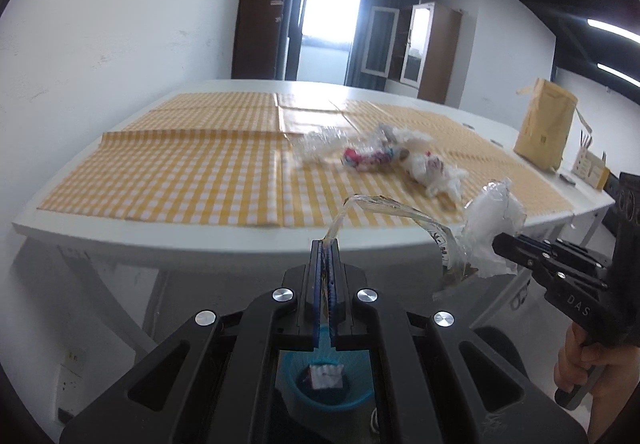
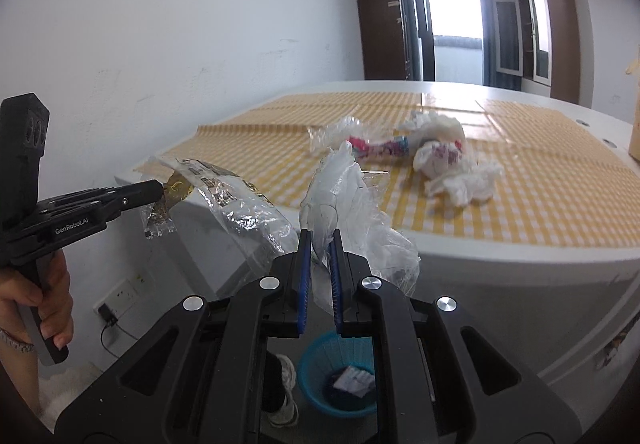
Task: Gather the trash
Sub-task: 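Carry both held plastic pieces down over the blue wastebasket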
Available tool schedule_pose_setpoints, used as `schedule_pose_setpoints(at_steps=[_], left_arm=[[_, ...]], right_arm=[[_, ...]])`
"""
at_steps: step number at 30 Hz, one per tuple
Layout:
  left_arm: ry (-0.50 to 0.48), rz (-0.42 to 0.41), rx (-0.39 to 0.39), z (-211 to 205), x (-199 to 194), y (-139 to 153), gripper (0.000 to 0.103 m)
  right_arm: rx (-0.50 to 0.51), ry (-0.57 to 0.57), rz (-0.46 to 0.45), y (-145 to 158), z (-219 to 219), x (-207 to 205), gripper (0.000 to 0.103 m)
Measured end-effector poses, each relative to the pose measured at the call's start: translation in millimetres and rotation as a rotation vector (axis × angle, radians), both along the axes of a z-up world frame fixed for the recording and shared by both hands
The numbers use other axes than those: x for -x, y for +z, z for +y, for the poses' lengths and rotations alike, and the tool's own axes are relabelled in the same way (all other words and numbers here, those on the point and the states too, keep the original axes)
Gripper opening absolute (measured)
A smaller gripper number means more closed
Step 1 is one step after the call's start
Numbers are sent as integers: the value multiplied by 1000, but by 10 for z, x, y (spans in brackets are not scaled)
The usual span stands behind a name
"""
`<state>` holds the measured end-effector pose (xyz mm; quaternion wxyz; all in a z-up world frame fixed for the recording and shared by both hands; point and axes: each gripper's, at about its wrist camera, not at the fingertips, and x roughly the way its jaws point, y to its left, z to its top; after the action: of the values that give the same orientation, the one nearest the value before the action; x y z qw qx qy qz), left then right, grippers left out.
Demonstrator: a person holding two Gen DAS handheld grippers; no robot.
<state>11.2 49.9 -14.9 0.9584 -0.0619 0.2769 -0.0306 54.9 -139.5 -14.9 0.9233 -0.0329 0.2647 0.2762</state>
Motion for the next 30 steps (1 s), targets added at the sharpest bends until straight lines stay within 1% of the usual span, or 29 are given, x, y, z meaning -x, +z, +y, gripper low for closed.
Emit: schedule_pose_setpoints(at_steps=[4,7,9,12,14,16,18,22,24,27,30], left_arm=[[-32,29,-35,-124,155,-211,2],[-57,89,-53,-184,198,-467,2],[-62,123,-45,-180,218,-624,1],[-44,160,-43,-170,228,-819,1],[-30,179,-31,-155,244,-944,1],[-11,206,-10,-151,277,-1072,1],[-10,220,-11,-199,311,-1173,1],[-16,263,-51,-349,293,-1383,1],[-16,272,-74,-403,276,-1499,1],[-16,324,-69,-428,199,-1700,1],[-29,366,-42,-423,113,-1800,1]], right_arm=[[8,3,33,-165,-64,122,8],[2,-1,62,-280,-131,202,8],[14,-7,77,-375,-156,252,8],[38,-23,107,-573,-208,278,8],[94,-35,110,-712,-225,317,8],[115,-27,120,-823,-248,341,8],[108,-35,153,-942,-313,325,8],[59,-47,212,-1089,-395,234,8],[53,-38,228,-1176,-390,217,8],[60,-34,255,-1318,-371,170,8],[55,-55,303,-1517,-404,85,8]])
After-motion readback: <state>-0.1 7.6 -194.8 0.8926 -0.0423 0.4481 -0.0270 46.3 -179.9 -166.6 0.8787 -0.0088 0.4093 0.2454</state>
